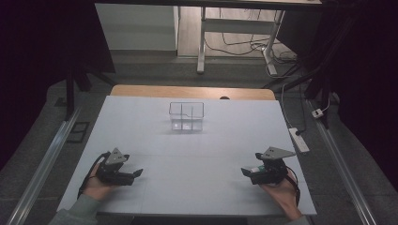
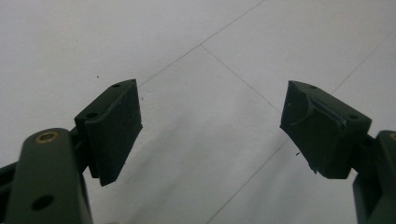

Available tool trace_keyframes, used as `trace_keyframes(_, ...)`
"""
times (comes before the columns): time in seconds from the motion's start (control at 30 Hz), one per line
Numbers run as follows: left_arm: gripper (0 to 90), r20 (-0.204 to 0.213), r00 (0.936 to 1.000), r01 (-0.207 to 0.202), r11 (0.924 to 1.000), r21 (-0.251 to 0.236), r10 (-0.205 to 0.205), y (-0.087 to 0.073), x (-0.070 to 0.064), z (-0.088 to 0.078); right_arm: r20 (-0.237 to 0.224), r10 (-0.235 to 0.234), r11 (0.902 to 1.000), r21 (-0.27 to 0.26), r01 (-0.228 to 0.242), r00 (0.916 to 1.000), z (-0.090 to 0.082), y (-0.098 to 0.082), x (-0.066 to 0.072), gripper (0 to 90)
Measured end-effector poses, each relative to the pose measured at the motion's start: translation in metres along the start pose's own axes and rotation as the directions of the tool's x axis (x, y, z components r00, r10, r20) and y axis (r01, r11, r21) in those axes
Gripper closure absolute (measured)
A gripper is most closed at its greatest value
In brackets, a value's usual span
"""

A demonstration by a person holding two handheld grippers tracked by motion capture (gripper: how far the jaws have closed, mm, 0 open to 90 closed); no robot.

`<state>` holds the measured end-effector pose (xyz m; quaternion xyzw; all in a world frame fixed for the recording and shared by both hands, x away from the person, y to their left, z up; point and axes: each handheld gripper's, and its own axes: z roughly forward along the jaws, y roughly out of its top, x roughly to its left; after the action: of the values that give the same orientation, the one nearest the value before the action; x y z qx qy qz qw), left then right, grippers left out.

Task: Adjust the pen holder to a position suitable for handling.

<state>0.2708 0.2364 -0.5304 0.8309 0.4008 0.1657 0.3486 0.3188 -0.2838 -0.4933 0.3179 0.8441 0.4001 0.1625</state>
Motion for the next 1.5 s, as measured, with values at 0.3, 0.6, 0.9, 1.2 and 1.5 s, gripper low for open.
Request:
trace_keyframes(0.3,20.9,0.002,1.0,0.002,1.0,-0.009,-0.002,0.0,0.0,-0.002,-0.004,0.009,0.9999,-0.009,-0.01,0.9999,-0.001,0.0,0.0,14.5)
trace_keyframes(0.6,21.4,0.005,0.9999,0.012,0.9997,-0.022,-0.012,0.0,0.001,-0.004,-0.008,0.017,0.9998,-0.015,-0.017,0.9998,-0.001,0.001,0.002,15.1)
trace_keyframes(0.9,23.2,-0.006,0.9996,0.029,0.9991,-0.03,-0.029,0.008,0.004,-0.003,-0.007,0.014,0.9997,-0.019,-0.014,0.9999,0.0,0.001,0.002,15.5)
trace_keyframes(1.2,24.4,-0.011,0.9993,0.035,0.9986,-0.039,-0.036,0.028,0.011,0.002,-0.009,0.008,0.9998,-0.017,-0.008,0.9999,0.001,0.003,0.003,15.8)
trace_keyframes(1.5,25.4,-0.023,0.9997,0.002,0.9996,-0.028,-0.003,0.052,0.018,0.015,-0.025,0.024,0.9994,-0.025,-0.025,0.9994,0.001,0.002,0.001,15.8)
